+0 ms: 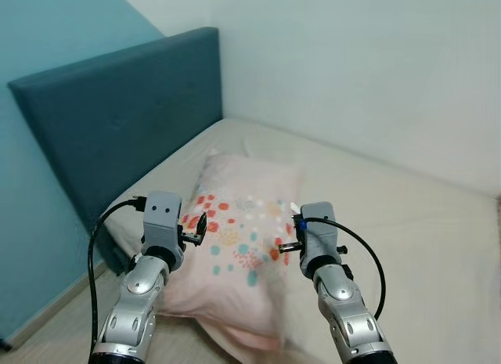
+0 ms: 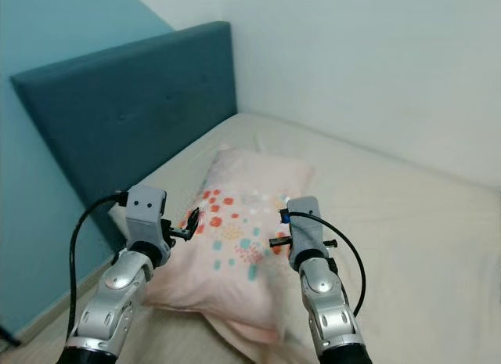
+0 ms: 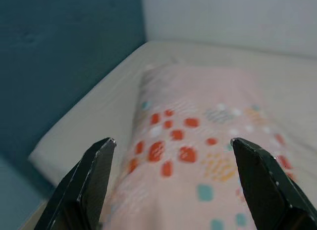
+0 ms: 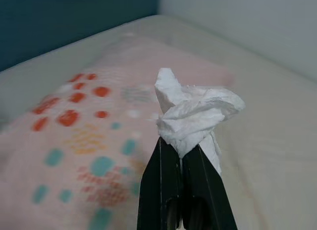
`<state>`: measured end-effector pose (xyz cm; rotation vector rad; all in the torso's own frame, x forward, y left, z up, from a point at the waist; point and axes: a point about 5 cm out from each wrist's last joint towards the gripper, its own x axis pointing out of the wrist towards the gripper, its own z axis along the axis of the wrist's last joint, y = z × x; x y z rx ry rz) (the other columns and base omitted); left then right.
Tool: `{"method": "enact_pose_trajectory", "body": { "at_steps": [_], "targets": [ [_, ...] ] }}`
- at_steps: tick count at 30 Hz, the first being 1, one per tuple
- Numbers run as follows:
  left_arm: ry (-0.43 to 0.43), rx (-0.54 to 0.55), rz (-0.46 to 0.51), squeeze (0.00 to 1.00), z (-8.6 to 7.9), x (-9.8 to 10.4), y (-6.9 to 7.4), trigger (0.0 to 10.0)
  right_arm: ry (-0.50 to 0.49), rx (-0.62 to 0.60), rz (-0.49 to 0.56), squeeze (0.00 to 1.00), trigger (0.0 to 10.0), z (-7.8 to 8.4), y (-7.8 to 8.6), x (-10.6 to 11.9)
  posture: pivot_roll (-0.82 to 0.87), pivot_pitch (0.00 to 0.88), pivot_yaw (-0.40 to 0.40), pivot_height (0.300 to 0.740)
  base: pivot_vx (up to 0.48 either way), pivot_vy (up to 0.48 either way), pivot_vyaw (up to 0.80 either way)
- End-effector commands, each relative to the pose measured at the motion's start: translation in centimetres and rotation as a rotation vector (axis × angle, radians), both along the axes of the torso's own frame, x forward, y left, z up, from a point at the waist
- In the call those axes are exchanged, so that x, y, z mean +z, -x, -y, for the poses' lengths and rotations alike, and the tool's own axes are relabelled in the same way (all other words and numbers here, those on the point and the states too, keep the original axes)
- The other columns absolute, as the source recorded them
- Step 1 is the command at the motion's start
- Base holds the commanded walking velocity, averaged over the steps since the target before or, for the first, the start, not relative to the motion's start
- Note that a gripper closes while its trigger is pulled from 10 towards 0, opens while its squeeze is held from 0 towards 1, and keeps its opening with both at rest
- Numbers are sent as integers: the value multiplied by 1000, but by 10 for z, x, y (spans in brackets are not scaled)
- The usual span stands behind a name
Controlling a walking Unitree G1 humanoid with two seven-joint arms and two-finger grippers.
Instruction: Clean up the room
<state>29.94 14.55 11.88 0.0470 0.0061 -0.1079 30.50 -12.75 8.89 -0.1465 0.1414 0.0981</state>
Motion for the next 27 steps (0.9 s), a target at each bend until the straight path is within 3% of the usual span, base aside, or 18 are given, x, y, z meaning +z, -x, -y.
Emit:
{"method": "enact_pose_trajectory", "body": {
  "at_steps": [1, 27],
  "targets": [
    [-2, 4, -9, 0, -4, 0, 2, 10000, 1, 11, 14, 0, 10000, -2, -2, 3, 9, 0, -50, 740, 0, 0, 800],
    [-28, 16, -32, 0, -5, -1, -1, 10000, 24, 20, 27, 0, 10000, -6, -7, 2, 28, 0, -50, 740, 0, 0, 800]
  ]
}}
